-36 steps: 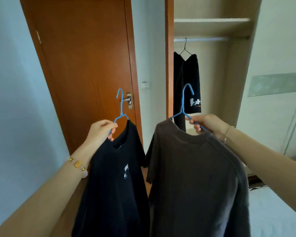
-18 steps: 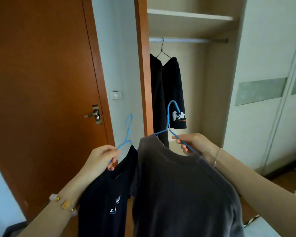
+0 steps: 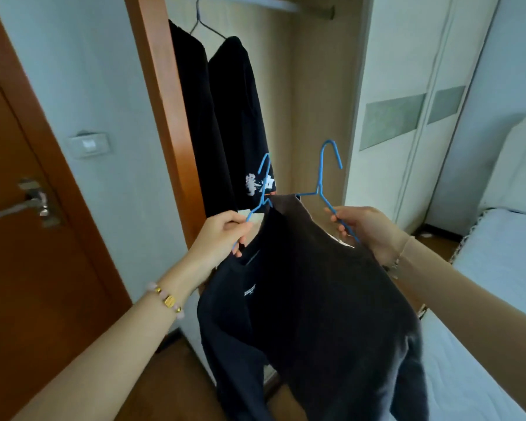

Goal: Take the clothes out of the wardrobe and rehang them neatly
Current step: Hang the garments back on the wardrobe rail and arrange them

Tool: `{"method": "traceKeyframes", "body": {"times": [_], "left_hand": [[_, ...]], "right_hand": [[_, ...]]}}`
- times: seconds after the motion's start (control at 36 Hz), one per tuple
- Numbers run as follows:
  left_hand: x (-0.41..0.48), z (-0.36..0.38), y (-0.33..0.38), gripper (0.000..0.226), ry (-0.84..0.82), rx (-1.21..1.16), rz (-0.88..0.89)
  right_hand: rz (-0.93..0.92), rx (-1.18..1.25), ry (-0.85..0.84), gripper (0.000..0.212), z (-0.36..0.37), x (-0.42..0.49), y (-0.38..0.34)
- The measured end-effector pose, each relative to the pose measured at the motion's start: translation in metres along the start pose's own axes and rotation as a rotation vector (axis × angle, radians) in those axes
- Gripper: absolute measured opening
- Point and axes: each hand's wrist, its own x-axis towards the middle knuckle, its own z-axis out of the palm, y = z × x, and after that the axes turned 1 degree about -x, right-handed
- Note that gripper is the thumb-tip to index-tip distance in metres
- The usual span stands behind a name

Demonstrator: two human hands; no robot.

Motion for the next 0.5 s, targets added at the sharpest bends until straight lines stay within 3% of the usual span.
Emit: {"method": "traceKeyframes", "body": {"times": [0.25,0.5], "left_hand": [[0.125,0.018,-0.013,0.013,-0.179,-0.229,-0.020],[0.201,0.061,-0.021,0.022,-0.196,-0.455,-0.093]], "right_hand": [[-0.078,-0.053,0.220,0.018,-0.004,0.078,-0.029],[-0.196,-0.167,0.330,0.017,-0.020,0.112,-0.058]]}}
